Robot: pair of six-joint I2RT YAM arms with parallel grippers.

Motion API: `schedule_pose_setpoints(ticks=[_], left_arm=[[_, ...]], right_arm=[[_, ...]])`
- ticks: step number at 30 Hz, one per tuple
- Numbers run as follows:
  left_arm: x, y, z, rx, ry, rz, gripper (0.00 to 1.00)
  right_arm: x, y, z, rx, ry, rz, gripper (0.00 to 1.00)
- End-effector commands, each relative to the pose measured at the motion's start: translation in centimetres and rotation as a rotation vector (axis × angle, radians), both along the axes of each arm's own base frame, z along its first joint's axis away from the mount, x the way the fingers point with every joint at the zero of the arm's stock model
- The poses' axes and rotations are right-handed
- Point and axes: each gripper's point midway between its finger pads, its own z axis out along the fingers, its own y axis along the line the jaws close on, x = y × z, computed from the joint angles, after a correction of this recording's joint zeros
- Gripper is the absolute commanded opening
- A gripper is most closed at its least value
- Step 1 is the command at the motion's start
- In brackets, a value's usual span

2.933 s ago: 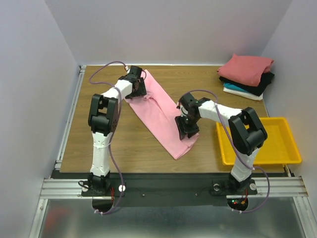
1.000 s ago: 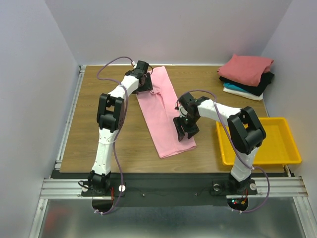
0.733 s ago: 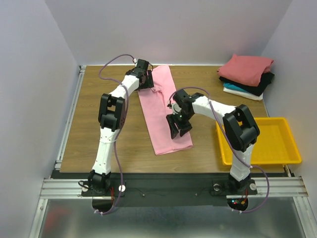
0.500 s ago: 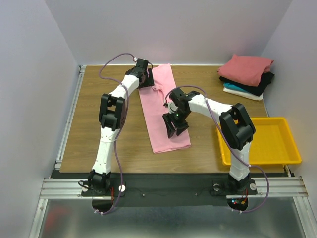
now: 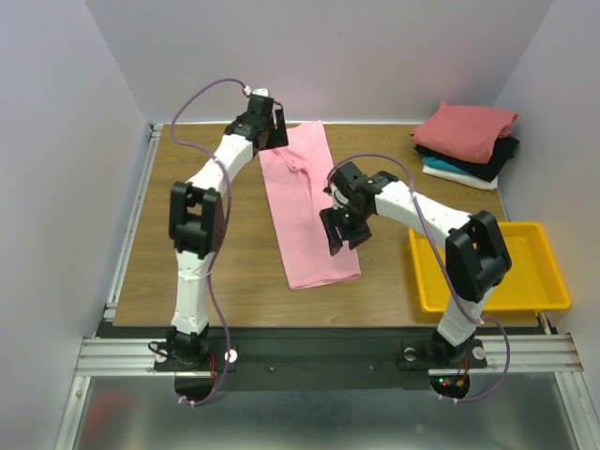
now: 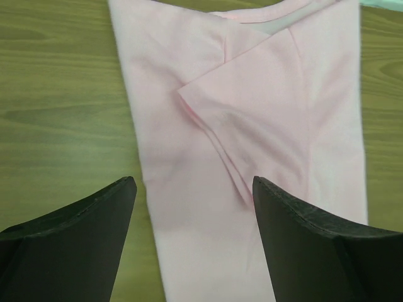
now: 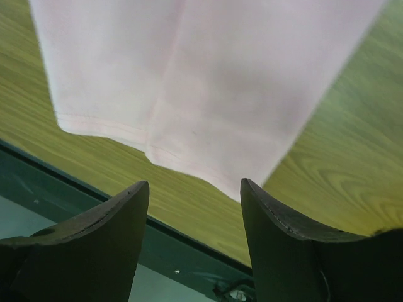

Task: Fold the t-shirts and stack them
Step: Fold the tshirt

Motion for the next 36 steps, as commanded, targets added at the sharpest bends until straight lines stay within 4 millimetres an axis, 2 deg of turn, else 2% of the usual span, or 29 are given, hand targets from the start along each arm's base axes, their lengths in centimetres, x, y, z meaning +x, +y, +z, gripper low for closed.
schedule_pose_setpoints(ticks=[1, 2, 3, 4, 5, 6, 7, 8, 9, 11, 12, 13, 14, 15, 16, 18, 22, 29, 36], left_arm=[[-5.7, -1.2, 11.5, -0.015, -0.18, -0.041, 0.86], [-7.2, -1.4, 10.9, -0.008, -0.16, -0.049, 0.86], [-9.0, -1.4, 12.2, -0.016, -0.179, -0.052, 0.86], [-11.4, -1.2, 8.1, 0.015, -0.089, -0.065, 0.85], [-13.4, -2.0, 8.4, -0.012, -0.085, -0.083, 0.84], [-14.8, -2.1, 7.1, -0.013, -0.052, -0.088, 0.84], [-17.4, -1.7, 3.4, 0.004, 0.032, -0.093, 0.84], [-19.2, -2.4, 3.7, -0.032, 0.036, -0.104, 0.84], [-21.5, -2.2, 1.0, -0.018, 0.098, -0.11, 0.84], [-23.9, -2.4, -0.1, -0.032, 0.124, -0.117, 0.84], [-25.4, -3.3, 0.3, -0.067, 0.122, -0.127, 0.84], [-26.9, -3.0, -1.2, -0.059, 0.156, -0.128, 0.84], [-28.5, -3.4, -1.6, -0.076, 0.172, -0.135, 0.84], [-28.8, -3.8, -1.0, -0.092, 0.163, -0.14, 0.84], [-29.9, -3.8, -1.9, -0.089, 0.185, -0.143, 0.84], [-31.2, -4.1, -2.2, -0.104, 0.199, -0.147, 0.84], [-32.8, -4.4, -2.5, -0.103, 0.218, -0.156, 0.84], [-33.7, -4.5, -2.2, -0.108, 0.221, -0.16, 0.84], [-34.6, -4.8, -1.9, -0.111, 0.225, -0.174, 0.84]], right_arm=[[0.6, -3.8, 0.1, -0.067, -0.035, -0.14, 0.66], [0.6, -4.3, -0.2, -0.061, -0.024, -0.156, 0.65], [0.2, -5.4, -1.0, -0.068, 0.002, -0.182, 0.65], [0.1, -5.6, -1.2, -0.062, 0.012, -0.19, 0.62], [-0.1, -5.6, -1.3, -0.046, 0.02, -0.191, 0.61], [-0.2, -5.8, -1.5, -0.044, 0.028, -0.197, 0.6], [-0.7, -6.1, -2.0, -0.048, 0.046, -0.197, 0.59], [-0.8, -6.1, -2.1, -0.045, 0.046, -0.198, 0.59], [-1.2, -6.4, -2.4, -0.048, 0.058, -0.199, 0.58], [-1.3, -6.3, -2.7, -0.039, 0.061, -0.2, 0.57], [-1.3, -6.3, -2.9, -0.035, 0.067, -0.201, 0.55], [-1.4, -6.3, -3.1, -0.035, 0.074, -0.199, 0.54], [-1.5, -6.2, -3.4, -0.029, 0.083, -0.198, 0.53], [-1.6, -6.1, -3.4, -0.023, 0.087, -0.195, 0.52], [-1.7, -6.0, -3.5, -0.018, 0.093, -0.191, 0.52], [-2.0, -5.9, -3.6, -0.007, 0.109, -0.186, 0.51], [-2.8, -5.5, -3.9, 0.018, 0.144, -0.169, 0.5], [-4.1, -6.1, -6.6, -0.008, 0.198, -0.173, 0.44], [-3.9, -6.1, -7.0, -0.012, 0.192, -0.18, 0.31]])
